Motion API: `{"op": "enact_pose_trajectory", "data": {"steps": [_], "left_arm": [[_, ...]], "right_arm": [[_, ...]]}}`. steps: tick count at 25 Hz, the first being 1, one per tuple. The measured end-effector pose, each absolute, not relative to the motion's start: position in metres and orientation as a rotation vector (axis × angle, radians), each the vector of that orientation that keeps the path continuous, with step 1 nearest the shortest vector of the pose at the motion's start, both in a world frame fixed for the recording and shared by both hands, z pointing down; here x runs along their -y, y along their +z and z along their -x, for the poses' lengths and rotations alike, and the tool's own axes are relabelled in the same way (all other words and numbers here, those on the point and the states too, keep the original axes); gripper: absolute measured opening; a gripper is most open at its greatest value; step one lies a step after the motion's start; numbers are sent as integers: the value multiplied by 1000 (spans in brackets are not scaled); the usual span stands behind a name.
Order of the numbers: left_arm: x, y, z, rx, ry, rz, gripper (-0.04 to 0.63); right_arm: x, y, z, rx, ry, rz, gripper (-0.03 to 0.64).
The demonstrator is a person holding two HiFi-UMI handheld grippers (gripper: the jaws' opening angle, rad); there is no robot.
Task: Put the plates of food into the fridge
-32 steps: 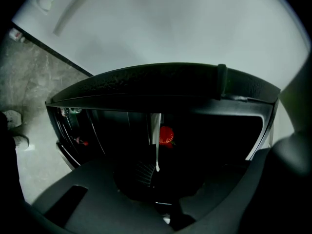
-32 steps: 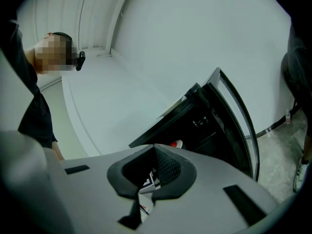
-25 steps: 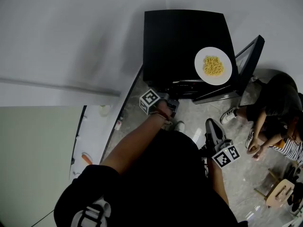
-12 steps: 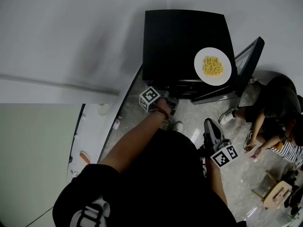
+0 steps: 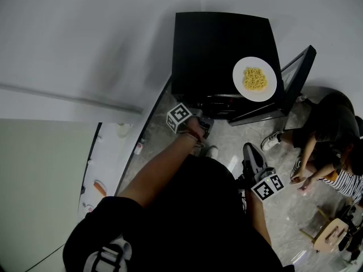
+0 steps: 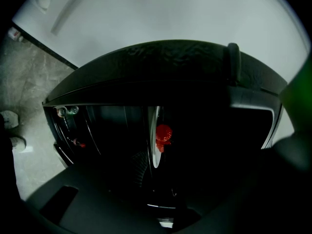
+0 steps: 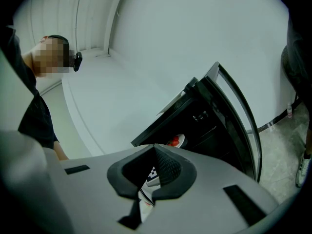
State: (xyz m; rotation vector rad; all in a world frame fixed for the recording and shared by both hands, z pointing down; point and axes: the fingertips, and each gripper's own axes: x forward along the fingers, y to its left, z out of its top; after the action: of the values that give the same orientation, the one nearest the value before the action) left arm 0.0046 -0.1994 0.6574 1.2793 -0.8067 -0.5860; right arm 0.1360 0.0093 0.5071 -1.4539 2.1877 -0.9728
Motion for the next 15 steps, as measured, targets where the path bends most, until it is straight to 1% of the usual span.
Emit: {"op": "enact_pose_trajectory", "data": {"steps": [2, 10, 12, 13, 14, 15], "left_arm": [[196, 661, -5, 810, -549, -1285, 134], [158, 671, 4, 809, -464, -1301, 135], [148, 669, 5, 802, -432, -1335, 116], [144, 667, 5, 796, -418, -1353, 82], [140, 665, 6, 789, -409, -1368, 63], [137, 663, 6, 780, -402, -1380, 63]], "right_arm": [[-11, 509, -135, -2216, -966, 1462, 25], [-14, 511, -125, -2266, -957, 1435, 25], [-15, 509, -122, -2274, -955, 1422, 25], [-16, 508, -120, -2277, -954, 1416, 25], [-16, 508, -119, -2280, -953, 1411, 25], [-16, 508, -118, -2283, -952, 1407, 25]]}}
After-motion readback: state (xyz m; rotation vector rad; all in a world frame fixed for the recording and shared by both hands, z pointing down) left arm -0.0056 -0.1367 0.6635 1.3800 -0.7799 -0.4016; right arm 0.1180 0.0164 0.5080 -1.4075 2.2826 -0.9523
